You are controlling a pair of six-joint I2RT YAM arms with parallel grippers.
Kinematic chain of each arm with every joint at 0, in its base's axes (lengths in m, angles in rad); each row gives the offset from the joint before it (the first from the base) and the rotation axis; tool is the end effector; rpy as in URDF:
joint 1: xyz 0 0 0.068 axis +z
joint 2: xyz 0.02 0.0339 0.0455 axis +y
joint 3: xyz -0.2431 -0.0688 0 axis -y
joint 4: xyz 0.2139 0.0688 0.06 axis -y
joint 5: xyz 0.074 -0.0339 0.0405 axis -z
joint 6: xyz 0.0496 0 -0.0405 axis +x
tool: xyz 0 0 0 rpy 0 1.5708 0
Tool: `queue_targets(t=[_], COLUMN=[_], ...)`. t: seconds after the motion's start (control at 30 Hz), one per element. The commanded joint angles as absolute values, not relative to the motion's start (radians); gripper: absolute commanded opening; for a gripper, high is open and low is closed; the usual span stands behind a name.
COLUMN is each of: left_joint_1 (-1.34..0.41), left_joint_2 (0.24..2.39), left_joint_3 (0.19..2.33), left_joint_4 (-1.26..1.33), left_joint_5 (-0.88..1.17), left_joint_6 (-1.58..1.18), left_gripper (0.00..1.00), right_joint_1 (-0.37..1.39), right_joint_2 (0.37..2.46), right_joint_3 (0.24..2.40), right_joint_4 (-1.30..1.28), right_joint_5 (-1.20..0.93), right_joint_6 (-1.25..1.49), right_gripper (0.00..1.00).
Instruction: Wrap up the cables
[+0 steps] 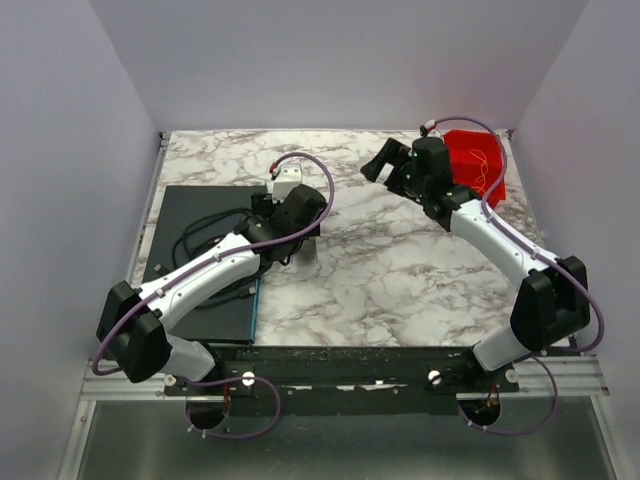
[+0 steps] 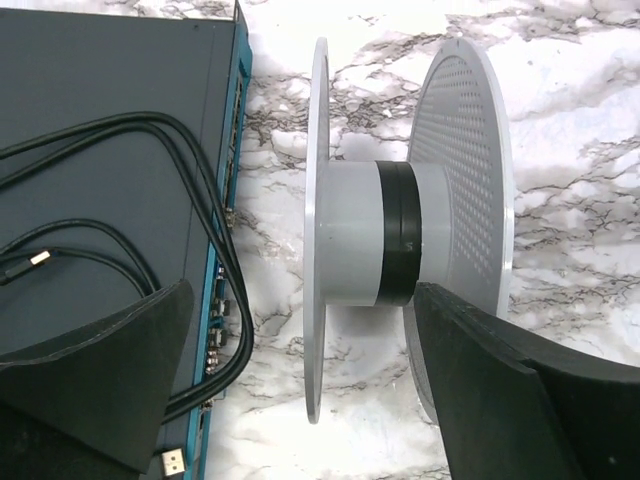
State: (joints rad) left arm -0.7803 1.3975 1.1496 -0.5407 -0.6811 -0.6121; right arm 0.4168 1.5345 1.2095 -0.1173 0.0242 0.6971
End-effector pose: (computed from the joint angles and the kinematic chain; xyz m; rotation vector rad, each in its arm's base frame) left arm 0.2206 -0.1744 0.2788 -0.1313 2.1505 0.0159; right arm 0.3157 0.1385 0.2921 0.3064 2.0578 0.6746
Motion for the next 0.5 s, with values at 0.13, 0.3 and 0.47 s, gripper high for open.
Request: queue_targets(t=[0.13,0.3,0.47], left_joint_1=[-0.779,-0.778,-0.774], left_joint_2=[1.321,1.279,1.204], left_joint_3=[1.186,1.220,1.234], left_joint_4=[-0.539,-0.571,-0.568], left_joint_5=[-0.680,-0.680,-0.665], left_joint_6=[-0.590,-0.598,-0.565], left_gripper=[0.99,0.99,0.99], right_joint_1=[0.317,0.230,0.161], right_joint_2=[1.640,1.799,1.973], right_joint_3=[1.378,1.549,1.736], right_joint_4=[-0.289,-0.375,-0.432], right_joint_5=[0.222,0.290,0.308], right_joint_6=[0.653,0.658,0.654], right_gripper=[1.00,1.00,0.96])
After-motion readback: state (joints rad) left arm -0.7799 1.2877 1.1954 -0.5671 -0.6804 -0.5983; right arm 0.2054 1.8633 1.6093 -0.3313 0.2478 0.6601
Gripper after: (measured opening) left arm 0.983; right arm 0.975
